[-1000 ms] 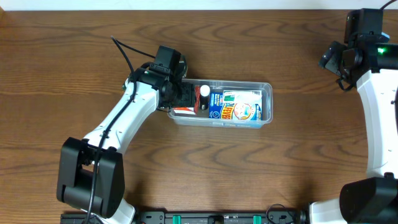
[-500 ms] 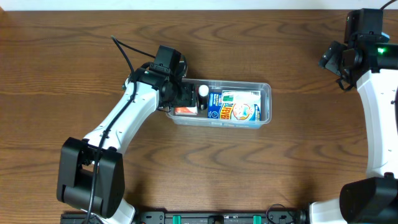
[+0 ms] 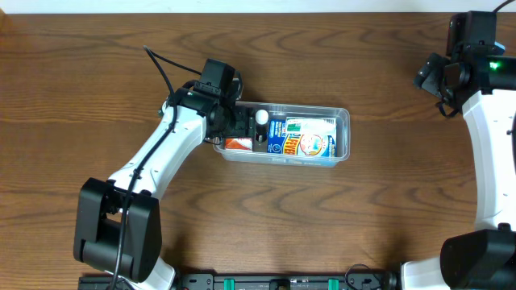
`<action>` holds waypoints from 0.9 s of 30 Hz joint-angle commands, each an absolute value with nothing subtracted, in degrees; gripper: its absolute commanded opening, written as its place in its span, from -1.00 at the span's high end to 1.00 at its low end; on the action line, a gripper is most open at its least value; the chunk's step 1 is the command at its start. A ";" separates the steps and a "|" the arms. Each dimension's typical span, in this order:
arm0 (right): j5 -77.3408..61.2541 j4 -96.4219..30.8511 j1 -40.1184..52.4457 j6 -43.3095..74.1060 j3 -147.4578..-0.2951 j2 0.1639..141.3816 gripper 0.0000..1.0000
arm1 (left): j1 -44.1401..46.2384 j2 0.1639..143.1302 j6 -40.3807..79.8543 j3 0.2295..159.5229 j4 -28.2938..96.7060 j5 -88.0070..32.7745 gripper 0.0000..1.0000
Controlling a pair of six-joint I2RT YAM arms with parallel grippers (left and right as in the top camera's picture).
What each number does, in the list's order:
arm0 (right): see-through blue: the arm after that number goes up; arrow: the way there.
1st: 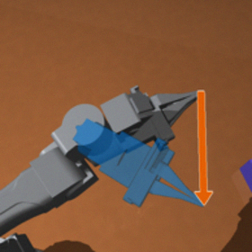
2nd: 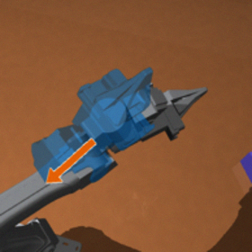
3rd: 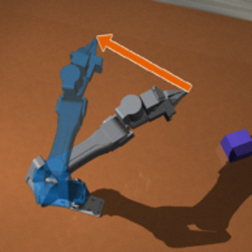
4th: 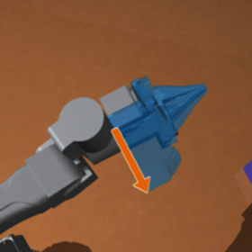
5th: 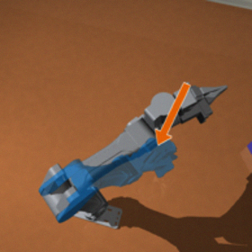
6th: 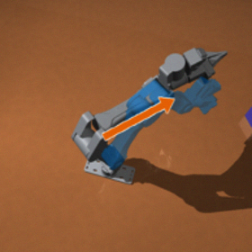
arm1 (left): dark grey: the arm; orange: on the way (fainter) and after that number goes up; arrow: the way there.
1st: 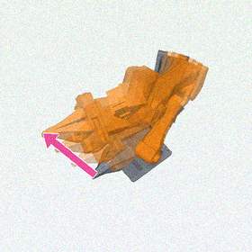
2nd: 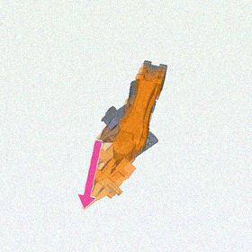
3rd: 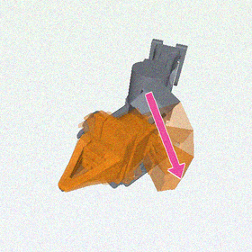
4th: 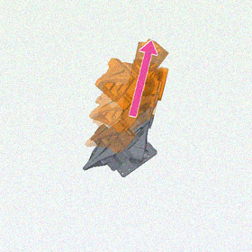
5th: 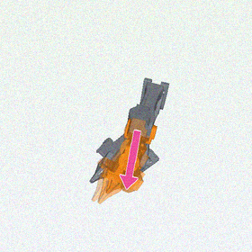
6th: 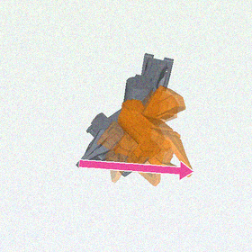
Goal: Pack container
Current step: 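Lower the red packet into the container's left end and release, then move left gripper to the green Zam-Buk tin and grasp it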
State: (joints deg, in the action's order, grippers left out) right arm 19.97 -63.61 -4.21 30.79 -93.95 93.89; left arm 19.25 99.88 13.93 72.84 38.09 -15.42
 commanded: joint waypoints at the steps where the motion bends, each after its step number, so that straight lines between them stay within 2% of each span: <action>1: 20.56 -63.70 -4.75 30.57 -93.97 94.13 -0.99 | 19.05 99.04 14.06 74.91 38.09 -13.93 -0.62; 10: 20.56 -63.70 -4.75 30.57 -93.97 94.13 -0.98 | 19.05 90.32 13.67 77.41 37.95 -19.09 -0.62; 12: 20.56 -63.70 -4.75 30.57 -93.97 94.13 -0.99 | 19.05 87.77 11.29 77.80 37.32 -19.09 -0.73; 14: 20.56 -63.70 -4.75 30.57 -93.97 94.13 -0.98 | 19.05 84.90 7.57 77.80 36.67 -19.03 -0.75; 15: 20.56 -63.70 -4.75 30.57 -93.97 94.13 -0.98 | 19.00 84.07 5.89 77.80 36.58 -18.85 -0.85; 17: 20.56 -63.70 -4.75 30.57 -93.97 94.13 -0.99 | 18.44 82.43 3.70 77.80 36.67 -15.33 -0.97; 23: 20.56 -63.70 -4.75 30.57 -93.97 94.13 -0.99 | 12.91 82.30 3.68 77.89 40.38 0.86 -0.96; 27: 20.56 -63.70 -4.75 30.57 -93.97 94.13 -0.99 | 6.26 84.58 3.62 77.93 40.16 3.95 -0.96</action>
State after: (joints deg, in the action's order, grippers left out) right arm 19.97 -63.61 -4.21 30.79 -93.95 93.89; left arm 9.85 82.98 4.86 77.19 40.32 -2.42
